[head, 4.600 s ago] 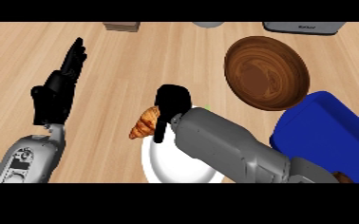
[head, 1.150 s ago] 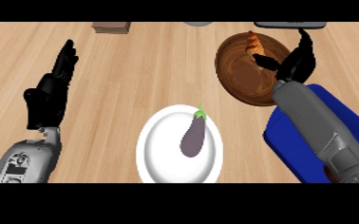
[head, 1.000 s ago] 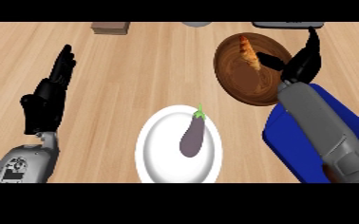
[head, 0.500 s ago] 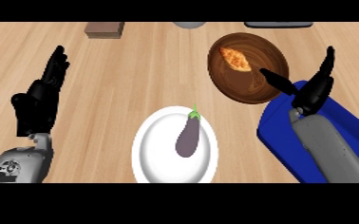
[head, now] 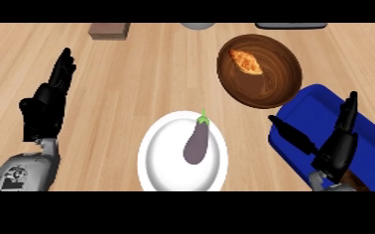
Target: Pick the croissant from the plate and place it in the bowl
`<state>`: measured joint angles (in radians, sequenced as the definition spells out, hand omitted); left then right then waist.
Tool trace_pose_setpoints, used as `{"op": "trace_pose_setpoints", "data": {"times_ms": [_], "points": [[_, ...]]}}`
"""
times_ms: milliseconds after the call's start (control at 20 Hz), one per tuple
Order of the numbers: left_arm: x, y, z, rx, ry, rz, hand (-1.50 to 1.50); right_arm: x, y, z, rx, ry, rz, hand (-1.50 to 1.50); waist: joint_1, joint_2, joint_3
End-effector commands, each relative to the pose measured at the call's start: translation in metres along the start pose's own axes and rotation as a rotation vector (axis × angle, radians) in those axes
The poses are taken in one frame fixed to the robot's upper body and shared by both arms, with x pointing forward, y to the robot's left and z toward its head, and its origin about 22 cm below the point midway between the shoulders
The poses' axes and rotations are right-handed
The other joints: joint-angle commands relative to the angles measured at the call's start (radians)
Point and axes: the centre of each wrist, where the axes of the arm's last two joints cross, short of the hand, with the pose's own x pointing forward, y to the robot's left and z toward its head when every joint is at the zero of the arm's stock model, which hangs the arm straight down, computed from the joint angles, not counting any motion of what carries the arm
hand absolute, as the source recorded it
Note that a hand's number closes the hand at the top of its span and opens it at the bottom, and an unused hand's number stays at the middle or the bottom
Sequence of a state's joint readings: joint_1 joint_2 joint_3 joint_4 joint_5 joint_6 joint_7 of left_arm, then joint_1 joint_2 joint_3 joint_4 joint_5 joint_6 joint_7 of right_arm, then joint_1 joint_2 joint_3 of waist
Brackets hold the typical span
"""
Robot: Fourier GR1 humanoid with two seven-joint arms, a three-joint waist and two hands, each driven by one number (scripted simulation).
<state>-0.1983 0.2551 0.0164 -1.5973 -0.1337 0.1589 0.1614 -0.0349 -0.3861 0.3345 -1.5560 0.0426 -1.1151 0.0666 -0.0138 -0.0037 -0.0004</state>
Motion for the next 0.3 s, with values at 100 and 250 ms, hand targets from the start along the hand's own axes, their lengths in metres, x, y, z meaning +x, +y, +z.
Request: {"op": "trace_pose_setpoints", "data": {"times_ms": [100, 250], "points": [[-0.005, -0.012, 0.0, -0.002, -0.002, 0.008, 0.0, -0.008, -0.03, 0.038, -0.008, -0.033, -0.02, -1.5, 0.005, 0.002, 0.001], [-0.002, -0.018, 0.014, -0.012, 0.004, 0.032, 0.0, -0.003, -0.013, 0.041, 0.001, -0.028, -0.023, -1.5, 0.012, 0.003, 0.0]]}}
